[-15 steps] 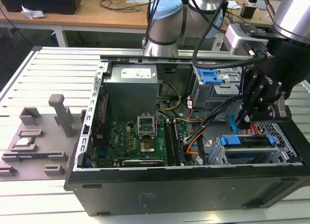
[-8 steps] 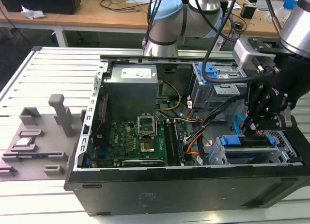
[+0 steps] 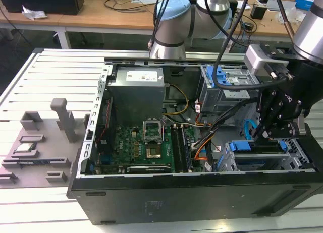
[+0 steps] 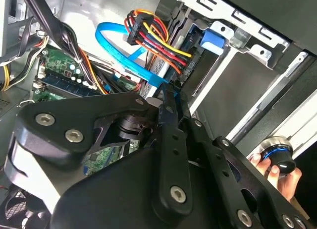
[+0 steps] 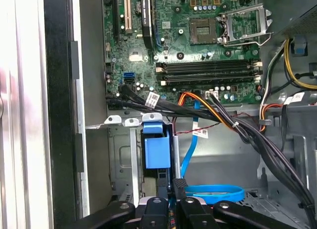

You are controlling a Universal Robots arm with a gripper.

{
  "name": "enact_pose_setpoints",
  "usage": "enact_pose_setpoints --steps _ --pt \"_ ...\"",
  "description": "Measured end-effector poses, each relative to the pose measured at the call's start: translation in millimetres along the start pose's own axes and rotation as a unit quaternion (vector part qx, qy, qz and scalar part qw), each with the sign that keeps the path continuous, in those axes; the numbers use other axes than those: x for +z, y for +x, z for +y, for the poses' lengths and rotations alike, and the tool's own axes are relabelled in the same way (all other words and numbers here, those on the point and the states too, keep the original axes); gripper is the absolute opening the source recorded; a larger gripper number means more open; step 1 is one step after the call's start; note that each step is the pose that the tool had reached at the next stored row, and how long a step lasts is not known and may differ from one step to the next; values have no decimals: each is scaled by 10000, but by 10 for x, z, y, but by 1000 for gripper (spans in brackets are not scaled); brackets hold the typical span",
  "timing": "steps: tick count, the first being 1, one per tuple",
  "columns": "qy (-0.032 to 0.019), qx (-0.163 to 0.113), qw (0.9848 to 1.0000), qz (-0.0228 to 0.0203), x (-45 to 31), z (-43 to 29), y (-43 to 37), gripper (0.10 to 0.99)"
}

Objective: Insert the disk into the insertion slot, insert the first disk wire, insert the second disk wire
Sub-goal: 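Insert the second disk wire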

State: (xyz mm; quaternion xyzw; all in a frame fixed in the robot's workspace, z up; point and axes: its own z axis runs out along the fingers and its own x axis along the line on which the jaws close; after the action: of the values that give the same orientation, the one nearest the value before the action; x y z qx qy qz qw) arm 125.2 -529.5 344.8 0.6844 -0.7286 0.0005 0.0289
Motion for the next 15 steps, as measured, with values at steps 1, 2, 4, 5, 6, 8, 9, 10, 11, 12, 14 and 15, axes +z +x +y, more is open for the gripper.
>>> enact_pose_setpoints --steps 1,2,4,5,6,8,9,10,11,12,14,15 --pt "0 0 10000 1 2 -5 0 161" --pt "0 -2 10000 0 9 -14 -2 161" --pt "0 -4 10000 1 26 -21 -3 161" --pt "0 -5 10000 3 31 -22 -3 161" --pt "1 -5 10000 7 38 -22 -3 161" --pt "2 -5 10000 29 56 -22 -4 161" --pt "2 -6 10000 31 58 -23 -4 161" --pt "3 -6 10000 30 60 -23 -4 161" --pt "3 -6 10000 31 59 -23 -4 173" --pt "2 -6 10000 32 59 -23 -4 235" --pt "3 -6 10000 32 5 -21 -3 235" --pt "2 -6 10000 34 -72 -18 -5 235"
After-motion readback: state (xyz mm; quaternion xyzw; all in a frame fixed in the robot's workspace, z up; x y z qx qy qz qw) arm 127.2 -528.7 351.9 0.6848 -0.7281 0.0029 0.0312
